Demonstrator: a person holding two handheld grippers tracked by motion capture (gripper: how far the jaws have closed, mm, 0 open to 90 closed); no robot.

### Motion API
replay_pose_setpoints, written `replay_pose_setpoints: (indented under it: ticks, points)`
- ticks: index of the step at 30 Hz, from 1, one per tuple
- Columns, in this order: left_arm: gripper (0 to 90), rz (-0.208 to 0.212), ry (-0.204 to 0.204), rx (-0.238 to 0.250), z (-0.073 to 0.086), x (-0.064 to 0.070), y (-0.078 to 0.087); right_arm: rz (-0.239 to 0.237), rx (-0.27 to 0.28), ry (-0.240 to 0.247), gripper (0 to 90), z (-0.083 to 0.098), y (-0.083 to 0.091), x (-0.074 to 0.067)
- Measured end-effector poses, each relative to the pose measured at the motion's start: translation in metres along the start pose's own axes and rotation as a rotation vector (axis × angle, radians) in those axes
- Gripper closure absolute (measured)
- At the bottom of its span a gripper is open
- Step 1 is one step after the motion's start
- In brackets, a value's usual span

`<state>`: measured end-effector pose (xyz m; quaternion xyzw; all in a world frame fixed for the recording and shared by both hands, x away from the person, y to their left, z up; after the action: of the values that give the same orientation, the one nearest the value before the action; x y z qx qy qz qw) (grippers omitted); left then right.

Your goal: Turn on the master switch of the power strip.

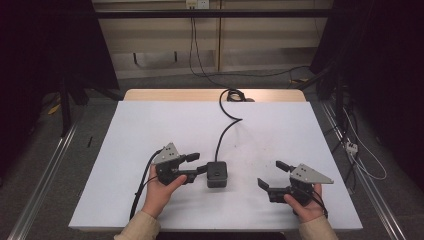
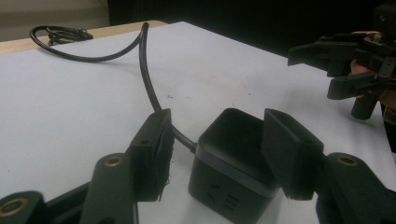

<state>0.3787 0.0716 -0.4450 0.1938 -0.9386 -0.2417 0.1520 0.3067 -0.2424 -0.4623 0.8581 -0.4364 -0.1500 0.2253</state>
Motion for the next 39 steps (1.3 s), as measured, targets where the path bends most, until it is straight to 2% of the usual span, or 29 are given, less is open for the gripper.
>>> replay_pose_setpoints:
  ticks: [5,11,12,13,16,28,39]
  points:
    - [52.9,0.007,-0.007,-0.006,-0.001,0.001,-0.002,0.0,0.001,-0.003,9.2,0.0,0.0,0.001]
    - [57.6,0.017,-0.011,-0.018,-0.002,0.002,-0.005,0.0,0.0,-0.003,9.2,0.0,0.0,0.0]
    - [59.5,0.02,-0.01,-0.021,-0.002,0.003,-0.006,0.0,0.001,-0.002,9.2,0.0,0.0,0.0]
    - [65.1,0.027,-0.013,-0.02,-0.003,0.003,-0.006,0.0,0.0,-0.003,9.2,0.0,0.0,0.001]
    - [70.1,0.033,-0.025,-0.024,-0.003,0.004,-0.006,-0.002,0.001,-0.004,9.3,0.0,0.0,0.001]
    - [77.1,0.055,-0.023,-0.039,-0.005,0.006,-0.01,-0.003,0.001,-0.004,9.4,0.0,0.0,0.001]
    - [82.1,0.069,-0.048,-0.061,-0.008,0.011,-0.014,-0.003,0.002,-0.003,9.5,0.0,0.0,0.001]
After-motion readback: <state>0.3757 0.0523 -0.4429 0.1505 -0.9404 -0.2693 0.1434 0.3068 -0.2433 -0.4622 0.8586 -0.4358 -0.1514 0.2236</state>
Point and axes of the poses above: each handheld gripper's, and its own axes: y roughly backward along the jaws, z roughly out of its underside, x roughly to its right, the point moved 4 cm from there along -y, roughly forward along the jaws, and after that the axes turned 12 degrees about -x, right-handed, at the moved point
